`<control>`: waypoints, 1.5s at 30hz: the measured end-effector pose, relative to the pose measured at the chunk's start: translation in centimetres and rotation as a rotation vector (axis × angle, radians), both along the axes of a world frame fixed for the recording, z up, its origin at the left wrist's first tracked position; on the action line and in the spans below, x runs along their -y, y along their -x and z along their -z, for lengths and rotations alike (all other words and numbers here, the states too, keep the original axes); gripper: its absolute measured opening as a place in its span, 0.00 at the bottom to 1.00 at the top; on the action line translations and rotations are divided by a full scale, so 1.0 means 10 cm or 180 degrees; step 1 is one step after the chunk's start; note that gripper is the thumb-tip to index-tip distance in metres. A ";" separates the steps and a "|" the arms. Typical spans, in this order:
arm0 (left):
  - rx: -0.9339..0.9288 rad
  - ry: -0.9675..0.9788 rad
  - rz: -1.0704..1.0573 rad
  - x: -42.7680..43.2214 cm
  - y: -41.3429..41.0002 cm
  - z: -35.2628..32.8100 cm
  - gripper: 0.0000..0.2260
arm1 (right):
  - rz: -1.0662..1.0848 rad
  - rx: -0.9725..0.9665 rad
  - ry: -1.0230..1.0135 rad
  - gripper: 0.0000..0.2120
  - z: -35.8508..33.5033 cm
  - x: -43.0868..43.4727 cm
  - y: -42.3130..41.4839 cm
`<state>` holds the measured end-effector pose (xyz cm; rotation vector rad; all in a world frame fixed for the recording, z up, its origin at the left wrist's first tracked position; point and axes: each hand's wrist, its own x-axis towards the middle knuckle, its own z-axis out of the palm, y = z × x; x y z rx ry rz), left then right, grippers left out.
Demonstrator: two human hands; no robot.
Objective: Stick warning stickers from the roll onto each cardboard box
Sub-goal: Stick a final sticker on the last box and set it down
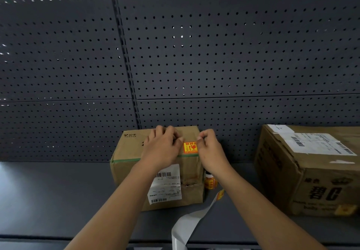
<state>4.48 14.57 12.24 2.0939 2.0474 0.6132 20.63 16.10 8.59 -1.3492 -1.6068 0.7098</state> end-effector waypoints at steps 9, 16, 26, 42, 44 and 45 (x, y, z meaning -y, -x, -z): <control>-0.0504 0.0491 0.0250 0.00 -0.02 -0.01 0.29 | -0.0021 -0.0428 0.0038 0.10 -0.06 0.01 -0.05; -0.0862 0.0644 0.0416 0.02 -0.06 0.01 0.29 | -0.0063 -0.0204 0.0016 0.10 -0.02 0.02 -0.05; -0.0829 0.0594 0.0435 0.04 -0.07 0.02 0.24 | -0.0122 0.0368 -0.0083 0.07 -0.03 0.08 -0.09; -0.0855 0.0460 0.0504 0.04 -0.03 0.05 0.25 | -0.0118 0.0034 -0.0226 0.04 0.09 0.03 -0.08; -0.0865 0.0451 0.0503 0.05 -0.02 0.06 0.25 | -0.0065 0.0054 -0.0364 0.04 0.12 0.06 -0.09; -0.0869 0.0441 0.0502 0.05 -0.02 0.06 0.25 | -0.0088 -0.0031 -0.0344 0.04 0.12 0.06 -0.10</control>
